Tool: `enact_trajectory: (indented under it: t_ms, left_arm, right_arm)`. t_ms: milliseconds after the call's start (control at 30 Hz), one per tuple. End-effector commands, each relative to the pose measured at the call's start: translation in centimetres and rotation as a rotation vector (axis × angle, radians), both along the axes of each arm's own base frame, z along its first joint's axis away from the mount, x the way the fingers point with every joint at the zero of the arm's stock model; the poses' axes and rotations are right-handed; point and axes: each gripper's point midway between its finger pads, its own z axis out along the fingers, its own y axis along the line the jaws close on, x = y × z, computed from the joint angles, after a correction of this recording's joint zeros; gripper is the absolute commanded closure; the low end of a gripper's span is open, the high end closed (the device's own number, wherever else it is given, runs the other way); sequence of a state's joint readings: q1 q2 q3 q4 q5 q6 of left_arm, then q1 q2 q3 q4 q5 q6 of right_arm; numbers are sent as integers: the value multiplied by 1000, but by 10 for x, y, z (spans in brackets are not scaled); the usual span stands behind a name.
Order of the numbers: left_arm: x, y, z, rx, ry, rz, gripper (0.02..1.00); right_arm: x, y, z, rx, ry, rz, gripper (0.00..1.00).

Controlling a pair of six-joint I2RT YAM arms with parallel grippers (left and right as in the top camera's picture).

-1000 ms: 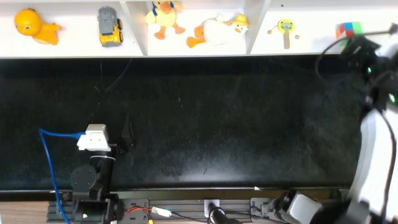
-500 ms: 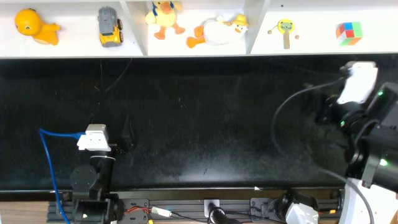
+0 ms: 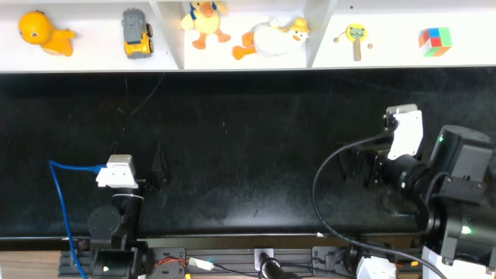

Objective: Store Toys

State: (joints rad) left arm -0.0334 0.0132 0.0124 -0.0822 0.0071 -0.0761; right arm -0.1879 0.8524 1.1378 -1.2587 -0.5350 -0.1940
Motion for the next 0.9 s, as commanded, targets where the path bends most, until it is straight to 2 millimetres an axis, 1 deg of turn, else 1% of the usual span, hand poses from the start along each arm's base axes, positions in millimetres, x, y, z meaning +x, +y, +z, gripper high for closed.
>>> enact_trajectory:
  t_ms: [33, 167, 600, 667, 733, 800, 900]
  left_arm:
    - [0, -3, 0, -8, -6, -13, 20]
    - [0, -3, 0, -8, -6, -13, 20]
    - [0, -3, 0, -8, -6, -13, 20]
    - [0, -3, 0, -8, -6, -13, 20]
    - [0, -3, 0, -8, -6, -13, 20]
    - [0, -3, 0, -8, -6, -13, 20]
    - [0, -3, 0, -8, -6, -13, 20]
  right_arm:
    - [-2, 0, 1, 6, 8, -18, 5]
    - [-1, -5, -1, -21, 12, -40, 5]
    - [-3, -3, -1, -22, 9, -31, 5]
    - [2, -12, 0, -106, -35, -31, 7]
    - [11, -13, 4, -164, -101, -27, 5]
    - [24, -9, 8, -221, -213, -12, 5]
    - [42, 5, 10, -258, -409, 4, 5]
